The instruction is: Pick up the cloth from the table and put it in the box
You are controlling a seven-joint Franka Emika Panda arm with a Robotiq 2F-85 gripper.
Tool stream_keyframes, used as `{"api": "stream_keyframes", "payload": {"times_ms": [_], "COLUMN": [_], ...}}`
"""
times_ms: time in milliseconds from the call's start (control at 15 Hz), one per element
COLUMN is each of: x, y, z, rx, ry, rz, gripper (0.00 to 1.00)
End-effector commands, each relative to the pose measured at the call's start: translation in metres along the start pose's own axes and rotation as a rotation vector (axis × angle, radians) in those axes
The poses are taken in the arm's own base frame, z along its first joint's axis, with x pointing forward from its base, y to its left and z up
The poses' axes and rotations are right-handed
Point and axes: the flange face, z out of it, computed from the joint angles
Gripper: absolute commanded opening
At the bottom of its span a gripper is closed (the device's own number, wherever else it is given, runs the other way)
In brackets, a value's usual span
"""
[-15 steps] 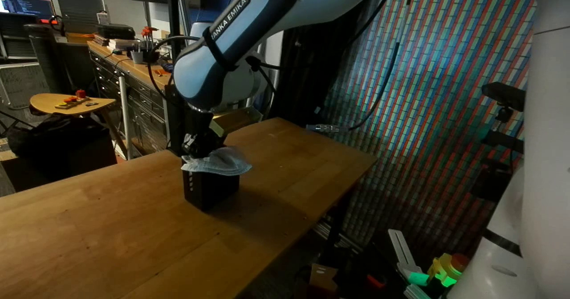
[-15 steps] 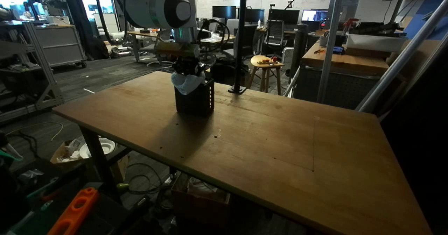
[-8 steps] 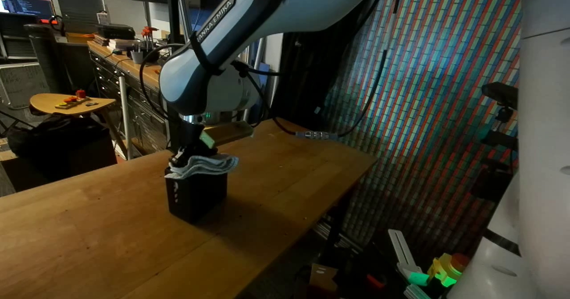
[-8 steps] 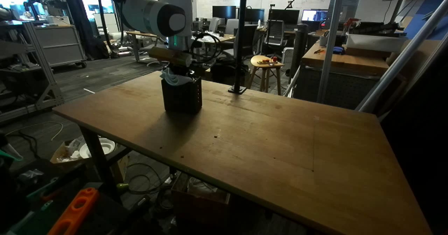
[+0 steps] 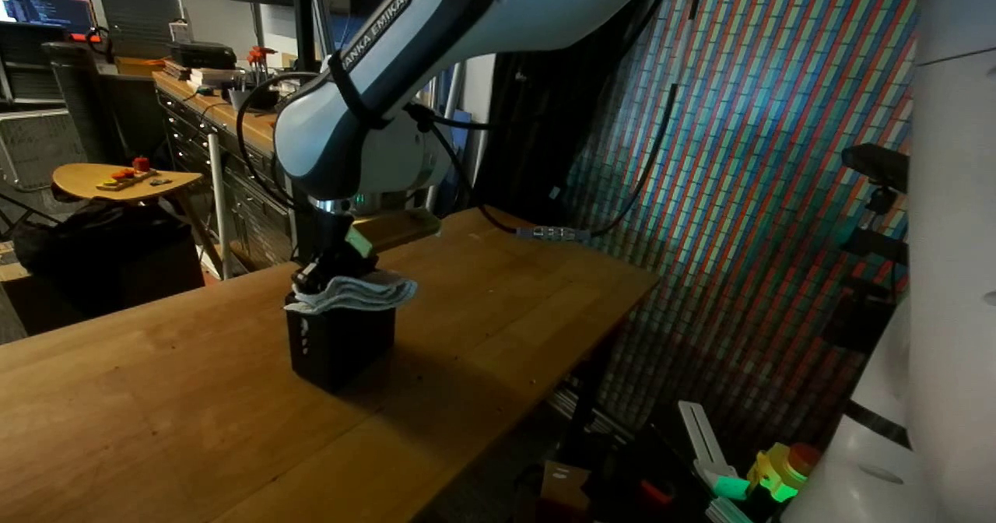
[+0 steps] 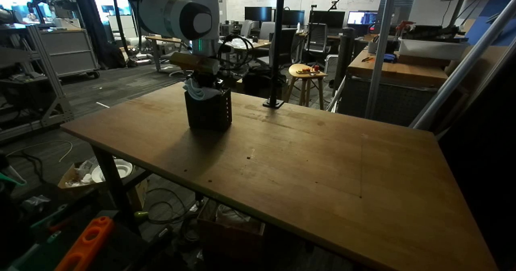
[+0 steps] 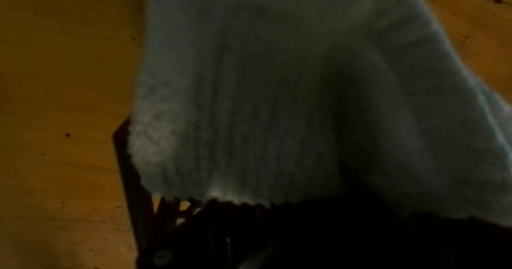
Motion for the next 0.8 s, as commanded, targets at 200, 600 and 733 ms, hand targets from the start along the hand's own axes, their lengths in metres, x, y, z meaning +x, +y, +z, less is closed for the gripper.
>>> {"api": "stream_keyframes", "payload": {"times_ms": [200,600,733], "x": [0.009,0.008,0.007], "y": [-0.015,-0.027,-0.03], "z": [-0.071,-0.106,-0.109], "rx": [-0.142,-0.213,-0.225], "ry": [0.065,0.073,0.071], "rz": [-0.015,-0.035,-0.042], "gripper": [0.6,0.45,0.31]}}
